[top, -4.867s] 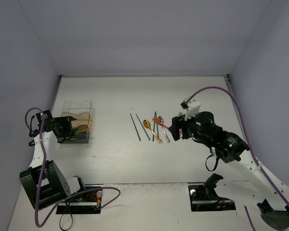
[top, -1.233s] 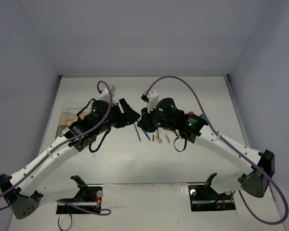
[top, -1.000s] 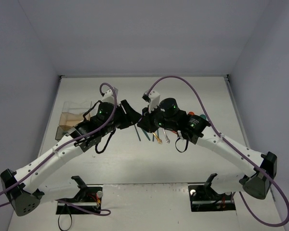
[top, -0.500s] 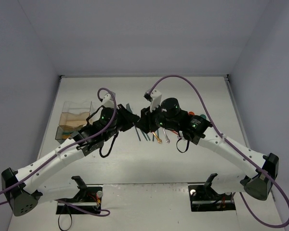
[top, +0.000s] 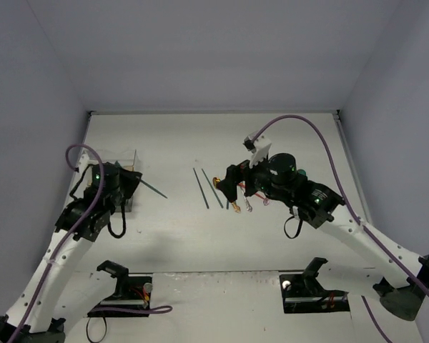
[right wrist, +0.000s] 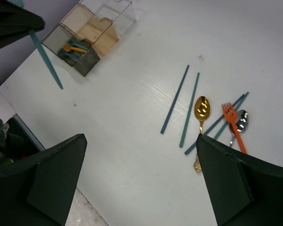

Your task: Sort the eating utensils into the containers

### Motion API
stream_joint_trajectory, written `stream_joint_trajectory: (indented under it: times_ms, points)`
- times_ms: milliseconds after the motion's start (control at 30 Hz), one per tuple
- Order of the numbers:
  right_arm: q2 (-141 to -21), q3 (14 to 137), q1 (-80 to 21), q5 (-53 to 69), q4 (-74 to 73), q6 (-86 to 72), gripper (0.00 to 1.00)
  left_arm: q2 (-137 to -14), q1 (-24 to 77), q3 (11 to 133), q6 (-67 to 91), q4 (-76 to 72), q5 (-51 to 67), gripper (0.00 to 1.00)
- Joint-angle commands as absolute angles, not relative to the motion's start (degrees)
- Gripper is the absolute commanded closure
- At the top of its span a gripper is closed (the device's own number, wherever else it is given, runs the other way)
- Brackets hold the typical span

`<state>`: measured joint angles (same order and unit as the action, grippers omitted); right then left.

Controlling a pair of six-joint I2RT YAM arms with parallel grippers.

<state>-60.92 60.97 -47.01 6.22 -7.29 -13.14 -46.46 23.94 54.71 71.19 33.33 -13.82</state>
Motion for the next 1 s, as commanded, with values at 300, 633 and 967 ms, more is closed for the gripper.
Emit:
stream_joint_trajectory:
  times_ms: [300, 633, 967]
  points:
    - [-48.2, 58.5, -42.2, -4.3, -12.4, -6.7, 0.00, -53.0, -10.6, 49.9, 69.6, 36.2, 6.3, 1.00]
    - [-45.0, 57.3, -42.2, -5.0, -12.9, -5.9, 0.00, -65.2, -21.9, 48.4, 70.1, 30.0, 16.5, 1.00]
    - [-43.1, 56.3, -42.3, -7.5, -13.4, -5.6, 0.00, -71.2, -25.1, 48.0, 73.4, 29.6, 18.2, 0.93]
